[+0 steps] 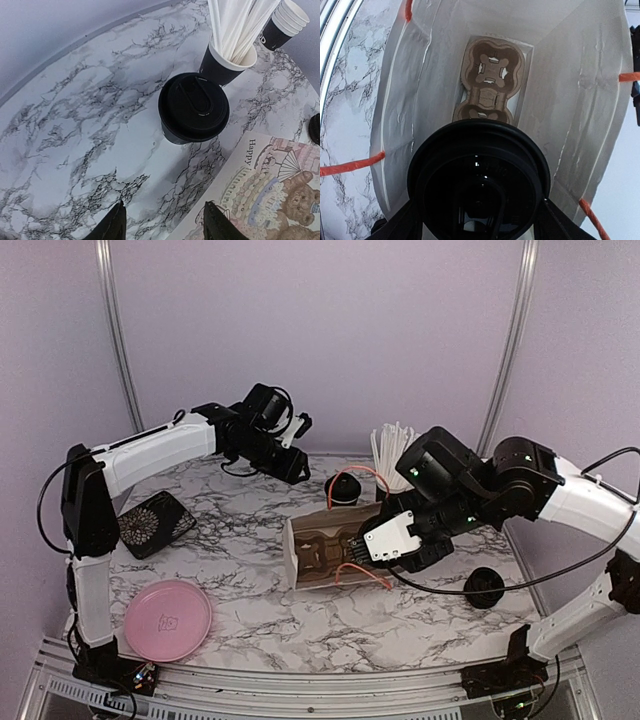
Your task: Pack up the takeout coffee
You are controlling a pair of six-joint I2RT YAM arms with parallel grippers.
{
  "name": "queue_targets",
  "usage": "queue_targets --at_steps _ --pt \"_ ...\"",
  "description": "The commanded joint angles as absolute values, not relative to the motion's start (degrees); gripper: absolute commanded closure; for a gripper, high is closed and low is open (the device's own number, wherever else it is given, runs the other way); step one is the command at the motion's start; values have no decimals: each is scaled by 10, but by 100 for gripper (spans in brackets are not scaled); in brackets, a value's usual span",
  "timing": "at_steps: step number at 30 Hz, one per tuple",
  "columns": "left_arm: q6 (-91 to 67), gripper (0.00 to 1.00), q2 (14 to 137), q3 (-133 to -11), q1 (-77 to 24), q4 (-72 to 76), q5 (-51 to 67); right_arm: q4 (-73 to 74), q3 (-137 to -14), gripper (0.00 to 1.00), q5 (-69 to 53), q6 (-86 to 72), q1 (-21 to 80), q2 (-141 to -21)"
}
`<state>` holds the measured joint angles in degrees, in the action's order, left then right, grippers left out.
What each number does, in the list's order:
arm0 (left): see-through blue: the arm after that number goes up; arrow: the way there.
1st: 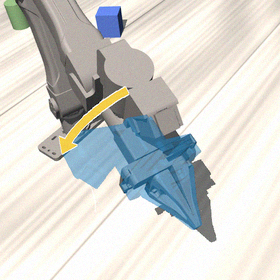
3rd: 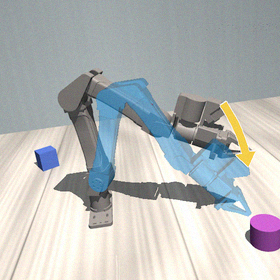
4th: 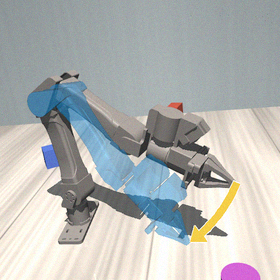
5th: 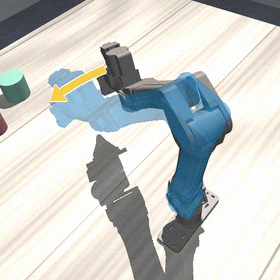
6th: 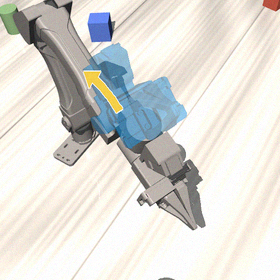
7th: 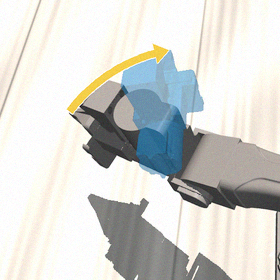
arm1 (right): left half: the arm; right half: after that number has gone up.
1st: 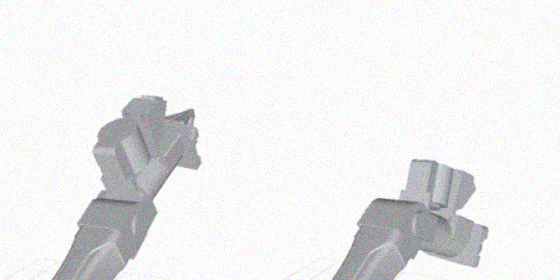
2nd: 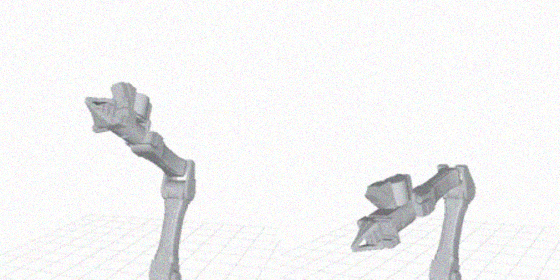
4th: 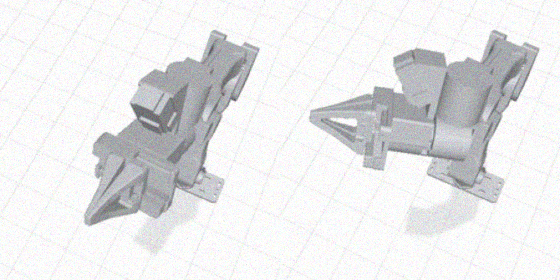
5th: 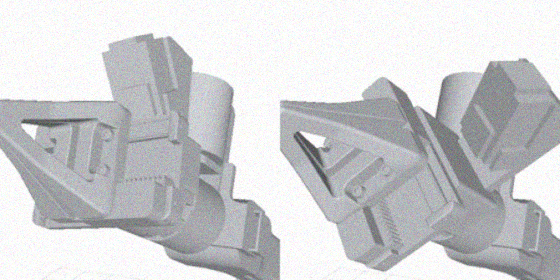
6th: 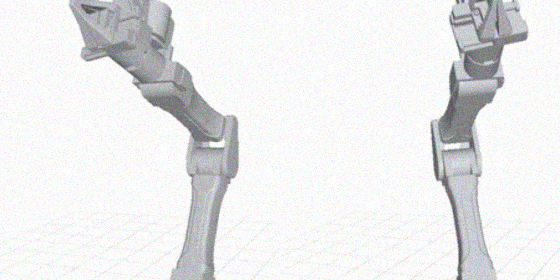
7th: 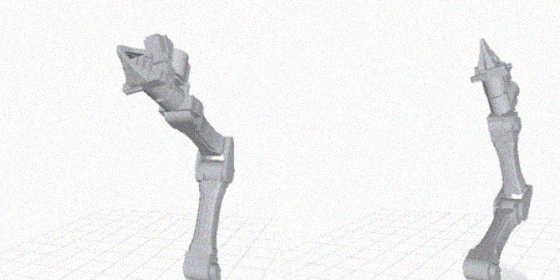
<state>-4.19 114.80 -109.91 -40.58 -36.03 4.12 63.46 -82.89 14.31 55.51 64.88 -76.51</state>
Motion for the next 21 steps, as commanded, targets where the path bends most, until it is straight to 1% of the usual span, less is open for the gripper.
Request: queue_targets --at_steps 1,8,21 --pt "-83 47 1185 -1129 -408 -342 115 611 -808 50 147 549 652 -739" --pt "-71 47 1233 -1123 -429 -334 151 613 -808 50 140 550 652 -726" --pt "-47 47 1269 -1103 -468 -351 202 574 -754 50 171 573 652 -706"
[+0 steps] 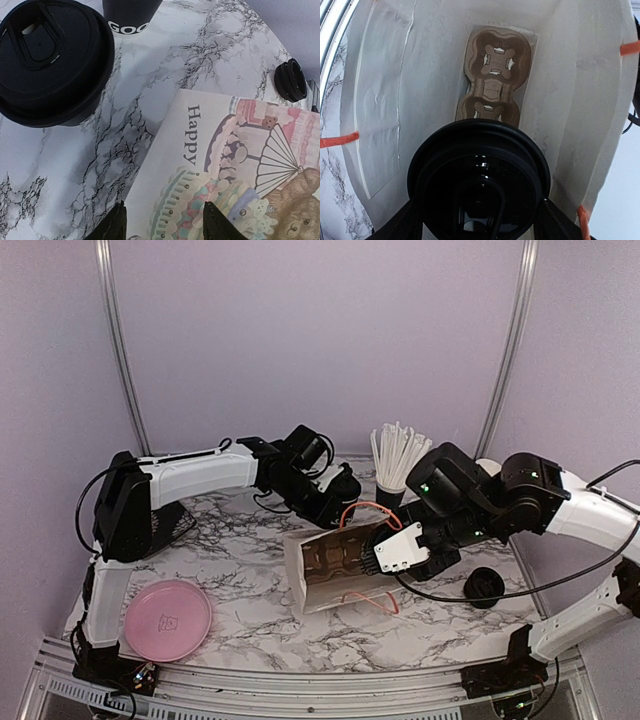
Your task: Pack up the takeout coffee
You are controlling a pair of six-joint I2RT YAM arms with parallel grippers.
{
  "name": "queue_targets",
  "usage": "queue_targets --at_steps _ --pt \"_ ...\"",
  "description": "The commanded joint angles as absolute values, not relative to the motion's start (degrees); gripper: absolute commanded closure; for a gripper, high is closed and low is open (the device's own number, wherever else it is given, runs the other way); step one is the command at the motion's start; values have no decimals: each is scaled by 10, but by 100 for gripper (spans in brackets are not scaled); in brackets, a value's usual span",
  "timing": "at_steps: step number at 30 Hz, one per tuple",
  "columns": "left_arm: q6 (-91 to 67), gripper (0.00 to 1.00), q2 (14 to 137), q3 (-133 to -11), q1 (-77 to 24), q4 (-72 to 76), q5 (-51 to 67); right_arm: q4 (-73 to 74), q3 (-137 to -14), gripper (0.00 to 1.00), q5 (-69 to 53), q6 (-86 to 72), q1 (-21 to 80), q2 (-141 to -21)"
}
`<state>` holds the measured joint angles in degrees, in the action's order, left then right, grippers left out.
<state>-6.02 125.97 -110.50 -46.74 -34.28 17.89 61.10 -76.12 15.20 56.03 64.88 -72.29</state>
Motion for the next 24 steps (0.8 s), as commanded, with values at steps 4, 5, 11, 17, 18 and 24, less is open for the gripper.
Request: queue_targets --at_steps 4,5,11,17,18,24 --pt "-41 48 1272 -1102 -470 -352 214 543 -735 50 180 590 652 -700" --pt "-40 48 1271 -1103 -469 -352 217 539 -734 50 179 594 652 -699" --pt "-40 48 1269 -1110 -469 -351 257 517 -742 50 174 608 652 -685" --pt "-65 48 1264 -1112 -470 -352 292 524 -715 50 175 615 652 -682" --pt "-69 48 1260 -1109 -470 -352 292 525 -713 50 177 616 652 -680" --pt "-71 48 1233 -1107 -470 -348 253 531 -698 50 159 607 652 -661"
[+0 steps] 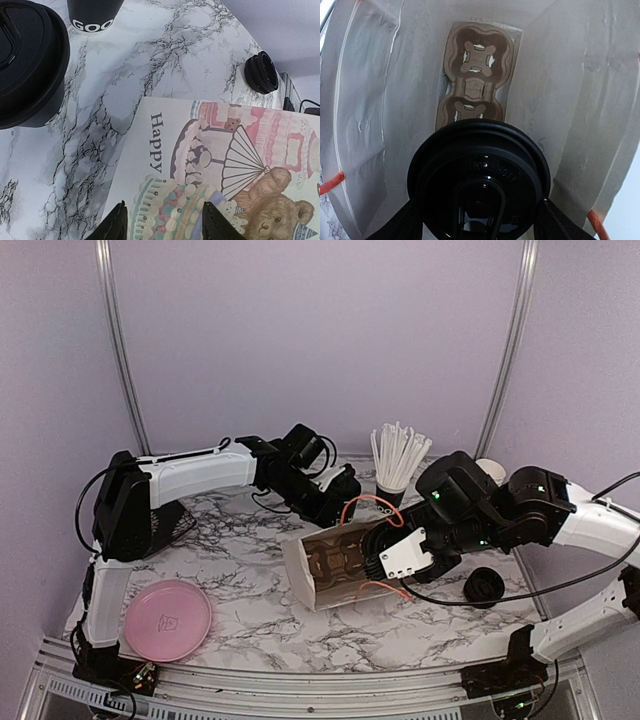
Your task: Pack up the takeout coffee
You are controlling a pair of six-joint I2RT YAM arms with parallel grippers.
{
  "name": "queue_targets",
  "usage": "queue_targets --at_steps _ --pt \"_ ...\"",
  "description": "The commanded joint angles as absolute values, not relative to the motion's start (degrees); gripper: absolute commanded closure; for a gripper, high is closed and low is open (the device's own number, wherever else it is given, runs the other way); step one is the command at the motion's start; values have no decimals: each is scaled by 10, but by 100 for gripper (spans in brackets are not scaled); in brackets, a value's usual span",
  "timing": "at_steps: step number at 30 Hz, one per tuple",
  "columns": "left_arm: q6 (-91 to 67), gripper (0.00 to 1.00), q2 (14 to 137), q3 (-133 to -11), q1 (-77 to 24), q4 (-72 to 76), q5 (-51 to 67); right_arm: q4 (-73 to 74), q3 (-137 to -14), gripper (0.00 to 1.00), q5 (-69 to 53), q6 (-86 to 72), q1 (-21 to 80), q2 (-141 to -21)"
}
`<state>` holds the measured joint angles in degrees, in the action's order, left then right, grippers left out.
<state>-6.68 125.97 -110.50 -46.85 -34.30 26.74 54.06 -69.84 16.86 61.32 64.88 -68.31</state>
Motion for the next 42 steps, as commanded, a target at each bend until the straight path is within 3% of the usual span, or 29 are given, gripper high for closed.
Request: queue_targets --at_steps 1,10,42 --pt "-69 47 1230 -1111 -470 -347 250 531 -694 50 156 609 652 -656" --pt "-95 44 1221 -1119 -454 -345 192 489 -655 49 164 632 653 -611" --pt "-42 53 1270 -1071 -463 -375 295 375 -579 50 175 627 653 -683"
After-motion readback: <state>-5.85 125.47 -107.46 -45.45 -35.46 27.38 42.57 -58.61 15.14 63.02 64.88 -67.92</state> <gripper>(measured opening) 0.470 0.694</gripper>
